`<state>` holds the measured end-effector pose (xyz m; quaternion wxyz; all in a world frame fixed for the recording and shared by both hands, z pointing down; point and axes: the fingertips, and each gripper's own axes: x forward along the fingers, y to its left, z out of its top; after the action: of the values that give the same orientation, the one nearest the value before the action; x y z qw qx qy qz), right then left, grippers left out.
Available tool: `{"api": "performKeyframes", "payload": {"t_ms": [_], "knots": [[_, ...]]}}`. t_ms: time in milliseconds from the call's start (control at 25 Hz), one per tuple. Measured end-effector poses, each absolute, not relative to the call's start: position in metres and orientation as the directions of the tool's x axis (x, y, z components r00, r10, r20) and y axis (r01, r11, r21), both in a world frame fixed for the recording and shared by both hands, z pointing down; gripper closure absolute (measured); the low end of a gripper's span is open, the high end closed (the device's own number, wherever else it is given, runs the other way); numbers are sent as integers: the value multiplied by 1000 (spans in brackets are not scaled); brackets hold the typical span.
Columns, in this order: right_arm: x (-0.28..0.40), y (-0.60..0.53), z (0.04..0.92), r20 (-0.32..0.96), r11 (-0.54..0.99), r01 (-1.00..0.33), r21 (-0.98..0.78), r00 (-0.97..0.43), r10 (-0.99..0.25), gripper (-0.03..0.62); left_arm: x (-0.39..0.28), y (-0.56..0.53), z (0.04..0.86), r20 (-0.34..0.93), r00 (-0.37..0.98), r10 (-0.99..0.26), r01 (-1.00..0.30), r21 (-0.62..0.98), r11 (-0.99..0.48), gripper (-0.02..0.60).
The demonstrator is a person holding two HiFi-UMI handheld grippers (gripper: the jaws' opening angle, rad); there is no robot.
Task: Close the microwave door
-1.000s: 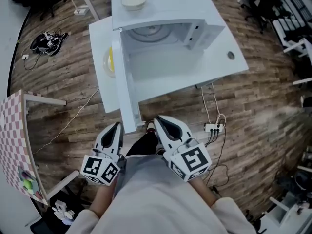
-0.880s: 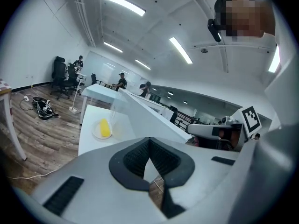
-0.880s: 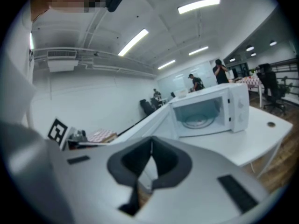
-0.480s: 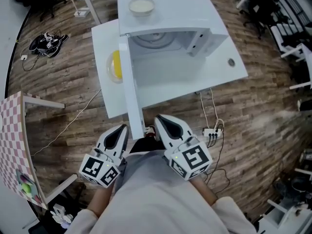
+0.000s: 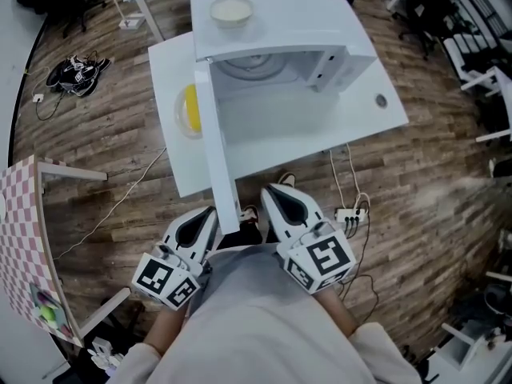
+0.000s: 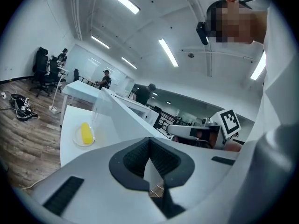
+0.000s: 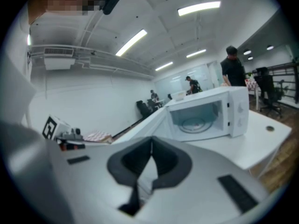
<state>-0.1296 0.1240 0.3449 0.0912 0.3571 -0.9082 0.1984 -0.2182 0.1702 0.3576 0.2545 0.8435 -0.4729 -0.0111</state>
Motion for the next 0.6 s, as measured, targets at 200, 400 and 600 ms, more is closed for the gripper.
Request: {"api": "performKeyframes", "payload": {"t_ms": [200,400,600], "knots": [[-127,113,345,308,660,-691,-294,-722,-619,571,-218,164,360,239,570,-786,-785,441,-435,565],[-124,107,346,305,650,-704,-287,-710,-635,571,-219,159,363,237,577,-781,-772,469,-428,565],[-118,104,353,321,638,-711,-296,-703,-635,571,-217,154,365,253,583,-772,-773,465,-432,565]]}}
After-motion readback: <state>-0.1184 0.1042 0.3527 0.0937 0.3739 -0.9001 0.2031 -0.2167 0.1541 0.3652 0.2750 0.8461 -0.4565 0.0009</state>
